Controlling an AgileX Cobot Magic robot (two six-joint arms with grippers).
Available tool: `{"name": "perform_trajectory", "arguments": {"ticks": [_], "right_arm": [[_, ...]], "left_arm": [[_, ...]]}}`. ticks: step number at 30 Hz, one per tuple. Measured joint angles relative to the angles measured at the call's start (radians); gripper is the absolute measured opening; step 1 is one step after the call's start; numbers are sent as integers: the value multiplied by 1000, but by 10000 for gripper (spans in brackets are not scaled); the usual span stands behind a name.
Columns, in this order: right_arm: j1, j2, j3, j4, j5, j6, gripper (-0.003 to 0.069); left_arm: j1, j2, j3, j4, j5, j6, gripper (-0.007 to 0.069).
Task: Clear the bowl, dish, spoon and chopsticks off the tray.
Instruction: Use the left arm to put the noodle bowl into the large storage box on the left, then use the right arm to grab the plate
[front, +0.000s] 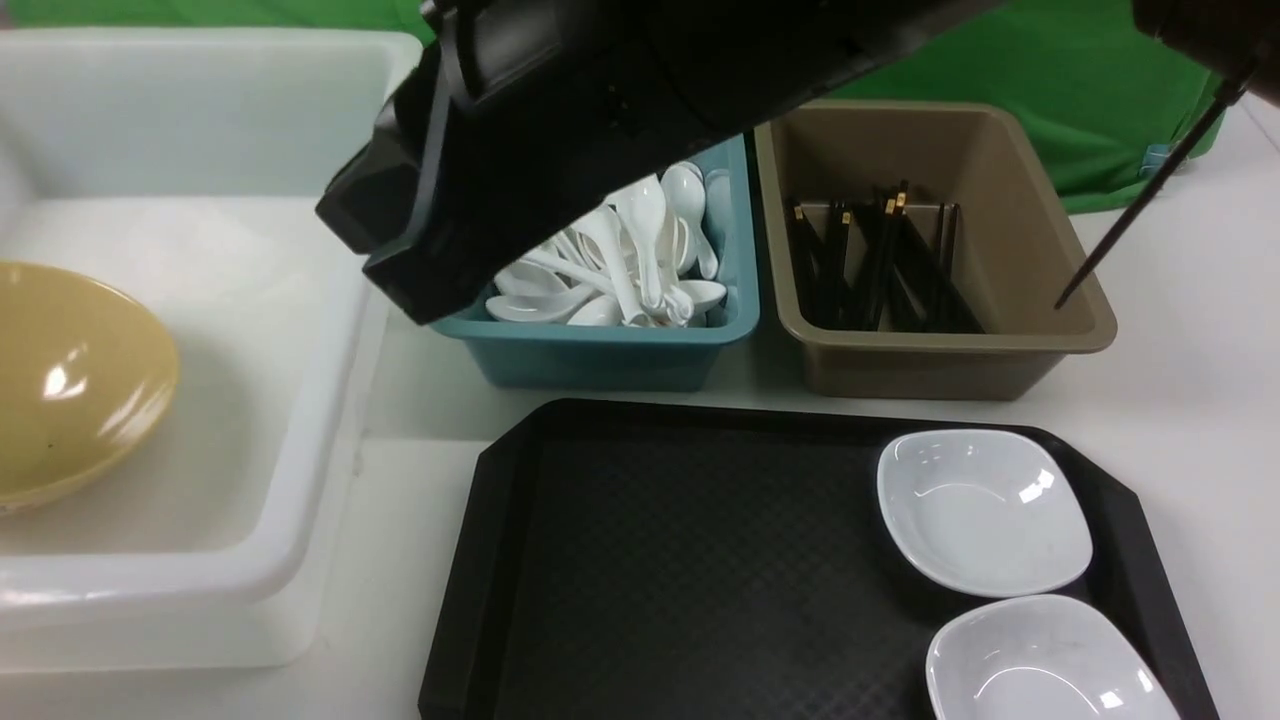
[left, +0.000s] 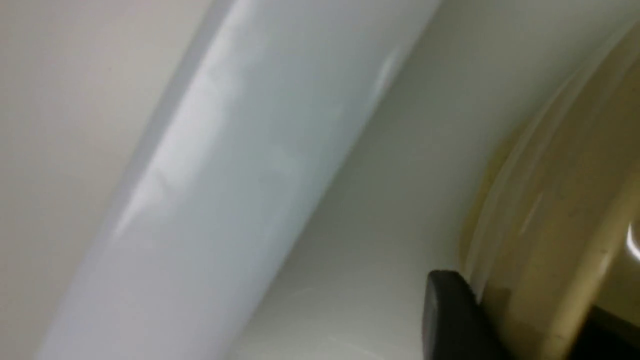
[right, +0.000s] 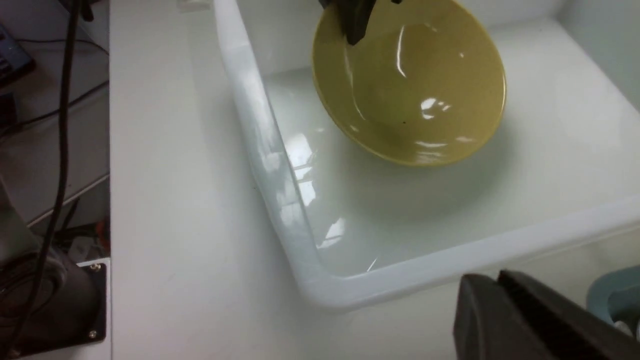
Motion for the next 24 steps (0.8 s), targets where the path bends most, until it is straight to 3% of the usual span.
{"name": "perform_trajectory", "arguments": {"ticks": [4, 6, 9, 10, 13, 14, 18, 19, 20, 24], "right_arm": [[0, 0, -1, -36, 24, 17, 20], [0, 0, -2, -119, 51, 57, 20], [0, 0, -2, -255, 85, 123, 20], [-7, 0, -2, -366, 123, 179, 20], [-35, 0, -2, -487, 208, 233, 20], [-88, 0, 0, -541, 282, 251, 20], [-225, -19, 48, -553, 325, 275, 20], [-276, -27, 79, -550, 328, 294, 20], [-293, -29, 84, -550, 329, 297, 20], [-418, -36, 253, -505, 321, 348, 48]], "left_arm": [[0, -37, -29, 115, 9, -79, 379], [0, -74, -65, 128, 10, -114, 448], [0, -116, -102, 82, 16, -114, 468], [-4, -149, -124, 17, 40, -95, 463], [-34, -197, -135, -84, 67, -35, 398], [-86, -244, -136, -157, 75, 11, 286], [-256, -333, -136, -214, 77, 91, 50], [-330, -358, -136, -213, 78, 105, 17], [-343, -368, -136, -212, 79, 106, 13], [-622, -457, -127, -160, 79, 122, -15]]}}
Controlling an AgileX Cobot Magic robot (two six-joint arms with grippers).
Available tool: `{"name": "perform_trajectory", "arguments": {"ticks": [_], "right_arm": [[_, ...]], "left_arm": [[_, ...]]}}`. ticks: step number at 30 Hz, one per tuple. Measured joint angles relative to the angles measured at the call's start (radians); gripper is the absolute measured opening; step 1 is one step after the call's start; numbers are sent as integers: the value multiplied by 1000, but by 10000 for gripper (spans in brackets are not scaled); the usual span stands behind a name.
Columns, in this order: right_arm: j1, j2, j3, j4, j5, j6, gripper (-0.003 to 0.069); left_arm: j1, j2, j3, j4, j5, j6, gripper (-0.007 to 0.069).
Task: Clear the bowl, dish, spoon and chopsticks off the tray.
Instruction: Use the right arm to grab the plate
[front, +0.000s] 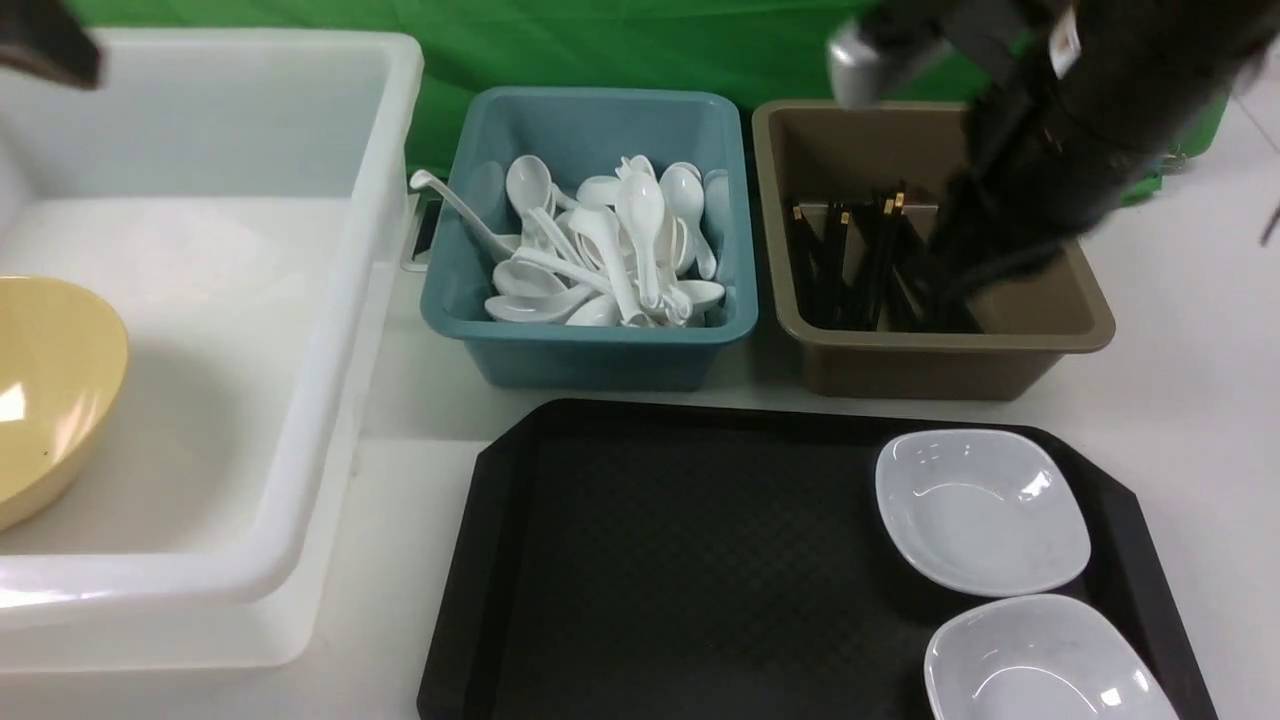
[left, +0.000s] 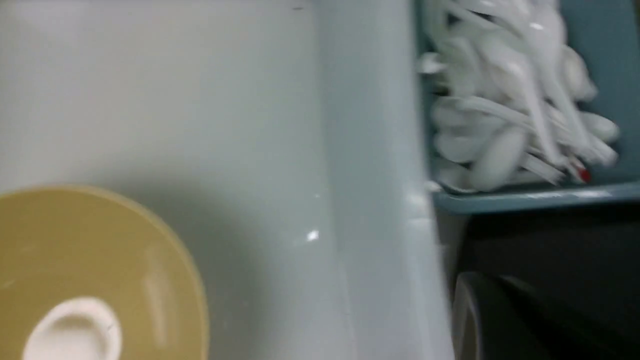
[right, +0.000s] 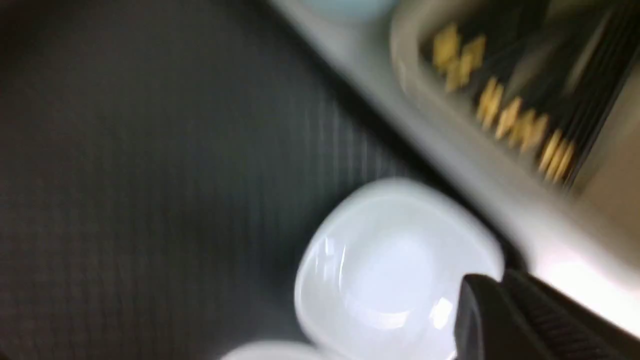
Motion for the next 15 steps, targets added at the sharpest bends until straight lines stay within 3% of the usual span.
{"name": "perform_trajectory", "arguments": {"ticks": [3, 8, 11, 15], "right_arm": [[-14, 0, 123, 15, -73, 52, 148], [-11, 55, 269, 39, -258, 92, 414], [-11, 116, 276, 39, -297, 96, 486], [-11, 198, 276, 49, -312, 98, 510]], "left_arm": [[-164, -52, 51, 39, 2, 1, -19], [-341, -123, 219, 75, 0, -35, -20], [-375, -164, 338, 76, -46, -62, -20], [-378, -225, 467, 77, -98, -79, -20]]}}
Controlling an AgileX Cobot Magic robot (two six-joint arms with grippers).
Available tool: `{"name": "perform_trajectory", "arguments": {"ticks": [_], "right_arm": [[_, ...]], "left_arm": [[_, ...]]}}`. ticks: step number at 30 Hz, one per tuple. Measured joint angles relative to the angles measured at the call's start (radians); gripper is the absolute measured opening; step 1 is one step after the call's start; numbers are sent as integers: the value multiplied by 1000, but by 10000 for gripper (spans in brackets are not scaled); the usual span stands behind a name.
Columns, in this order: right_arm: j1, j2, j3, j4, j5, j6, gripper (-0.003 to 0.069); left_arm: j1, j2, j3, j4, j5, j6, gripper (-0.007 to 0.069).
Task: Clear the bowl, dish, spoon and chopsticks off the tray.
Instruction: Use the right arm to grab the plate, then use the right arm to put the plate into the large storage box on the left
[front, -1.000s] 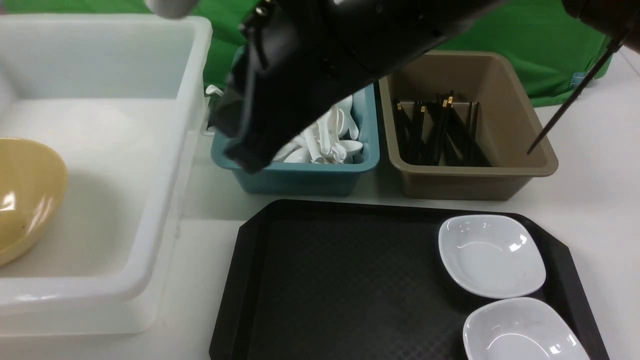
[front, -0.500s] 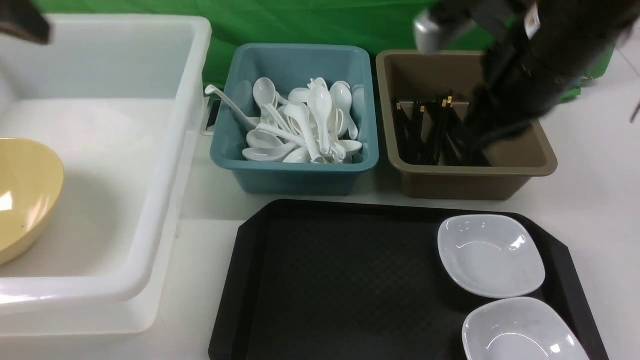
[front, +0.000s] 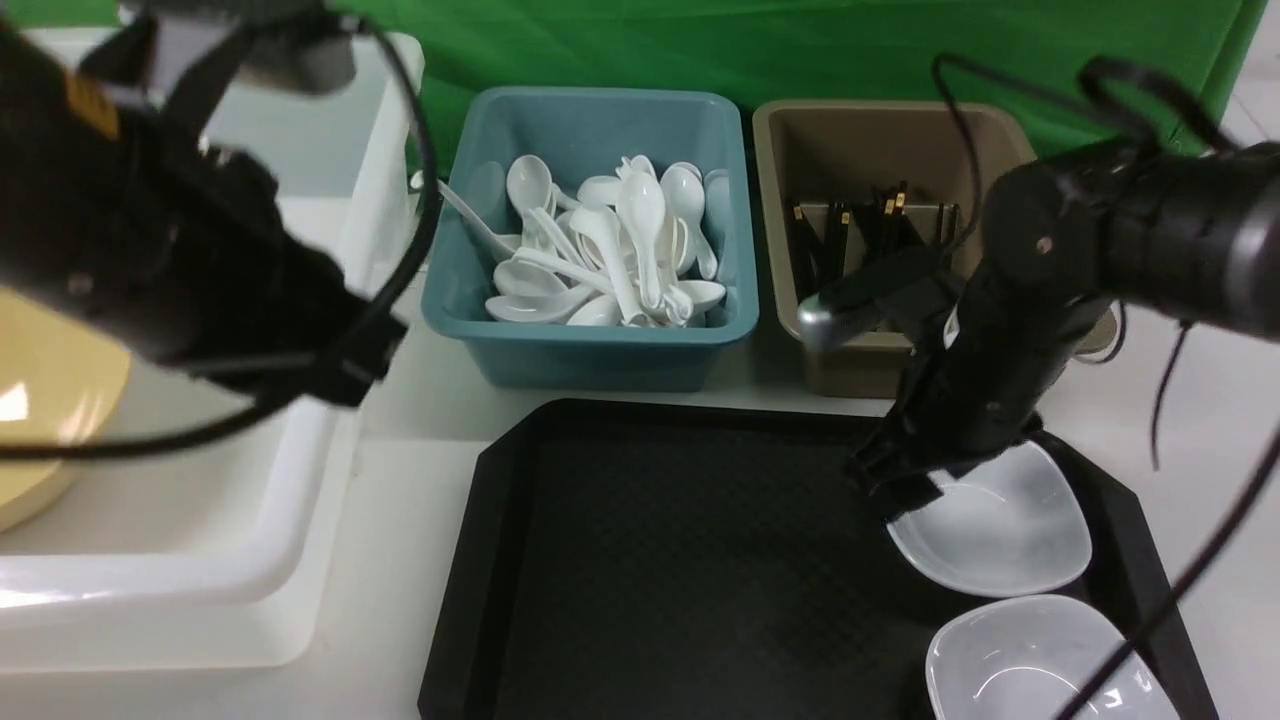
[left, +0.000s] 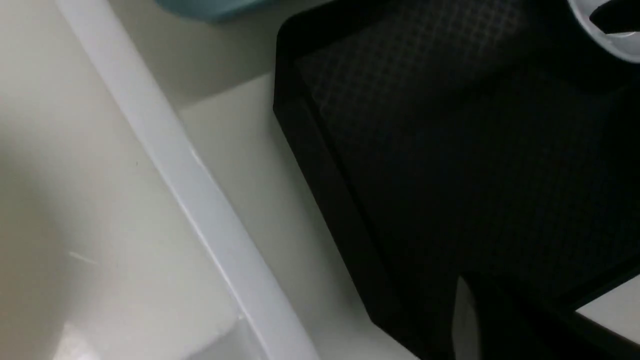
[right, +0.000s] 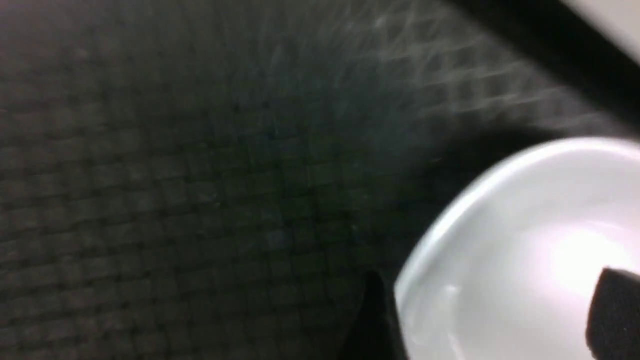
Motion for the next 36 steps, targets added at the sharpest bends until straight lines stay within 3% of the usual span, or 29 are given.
{"name": "perform_trajectory", "arguments": {"ticks": [4, 7, 8, 9, 11, 16, 21, 28, 33, 36], "right_arm": [[0, 74, 0, 18, 0, 9, 496], [0, 85, 0, 13, -2, 30, 444], [0, 85, 0, 12, -3, 33, 384], [0, 84, 0, 15, 4, 42, 276], [0, 76, -3, 3, 9, 40, 193], [21, 32, -4, -7, 38, 27, 155], [114, -101, -38, 67, 130, 18, 33], [238, -221, -236, 147, 214, -21, 27], [303, -158, -541, 329, 200, -213, 27], [373, -26, -773, 396, 203, -293, 27]], "left_arm": [[0, -60, 97, 21, -4, -7, -20], [0, -79, 111, 25, -9, -17, -20], [0, -88, 113, 26, -12, -20, -20], [0, -95, 114, 26, -15, -22, -20], [0, -101, 114, 28, -18, -22, -20], [0, -106, 114, 77, -18, -56, -20], [0, -106, 114, 202, -39, -192, -19], [21, -126, 114, 349, -25, -314, -18], [198, -173, 114, 364, -46, -336, -18], [390, -181, 114, 294, -64, -307, -18]]}}
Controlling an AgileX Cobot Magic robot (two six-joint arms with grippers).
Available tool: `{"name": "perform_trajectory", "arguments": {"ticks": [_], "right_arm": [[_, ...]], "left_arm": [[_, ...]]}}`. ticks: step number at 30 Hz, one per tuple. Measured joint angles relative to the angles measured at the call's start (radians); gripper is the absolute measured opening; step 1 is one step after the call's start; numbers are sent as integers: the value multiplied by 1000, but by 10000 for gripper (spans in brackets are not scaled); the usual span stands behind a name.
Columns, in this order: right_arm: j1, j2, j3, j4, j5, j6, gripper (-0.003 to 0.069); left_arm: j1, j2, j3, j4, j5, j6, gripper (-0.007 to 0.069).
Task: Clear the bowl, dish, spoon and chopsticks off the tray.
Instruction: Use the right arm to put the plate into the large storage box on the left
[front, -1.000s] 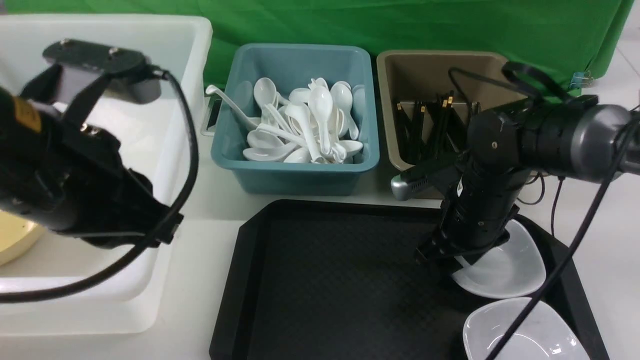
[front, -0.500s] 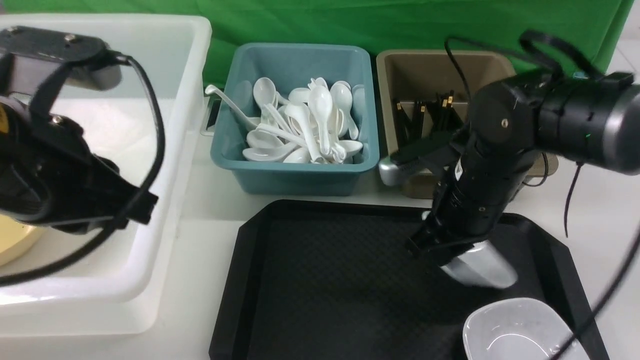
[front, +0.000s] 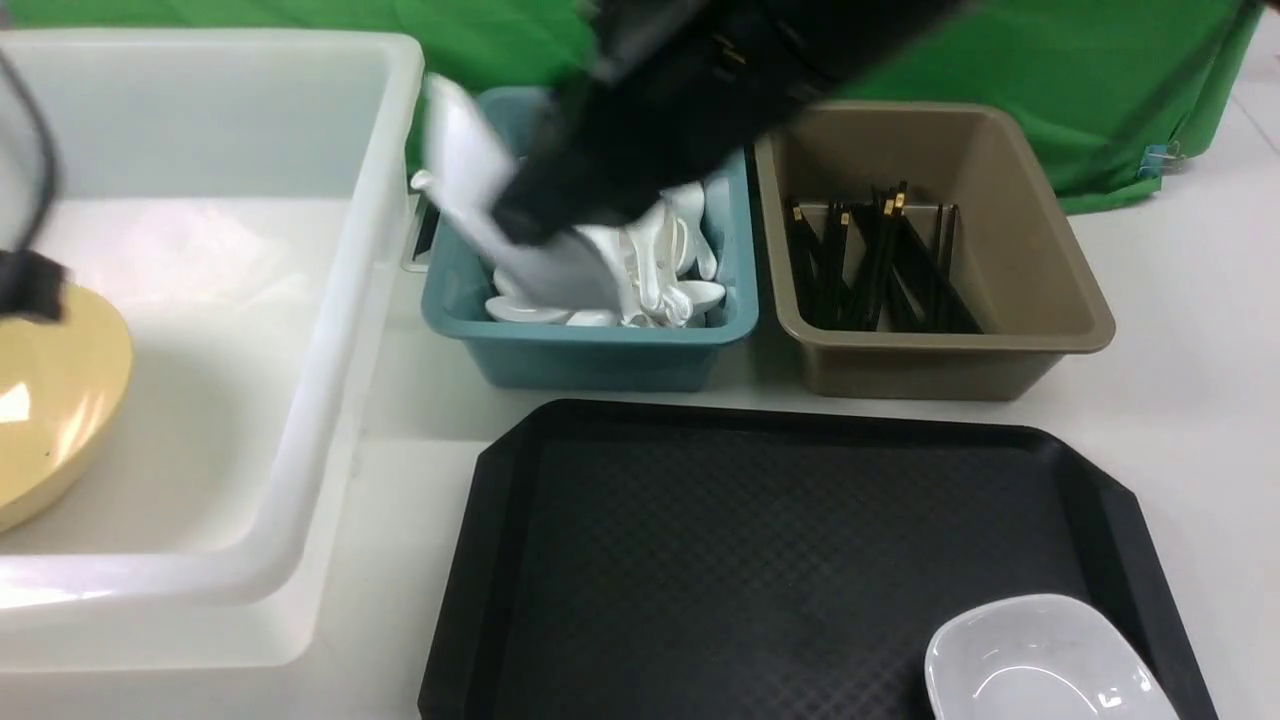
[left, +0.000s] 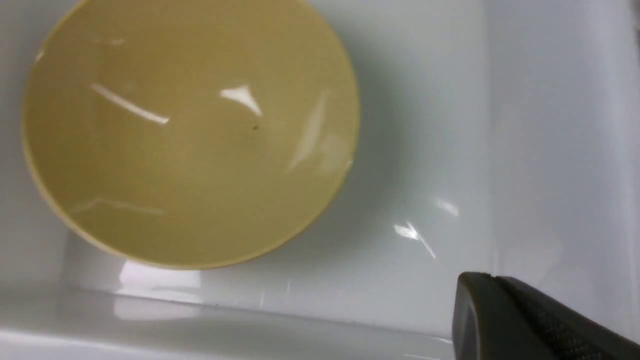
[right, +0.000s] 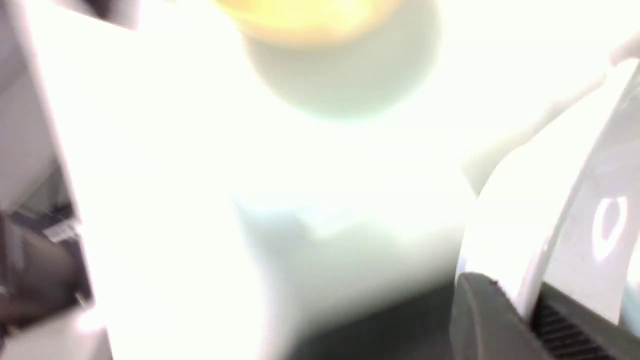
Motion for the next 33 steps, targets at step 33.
{"name": "perform_trajectory", "arguments": {"ticks": [33], "right_arm": [[175, 667, -555, -23, -25, -26, 229]], "left_arm": [[452, -36, 0, -491, -21, 296, -18]]}}
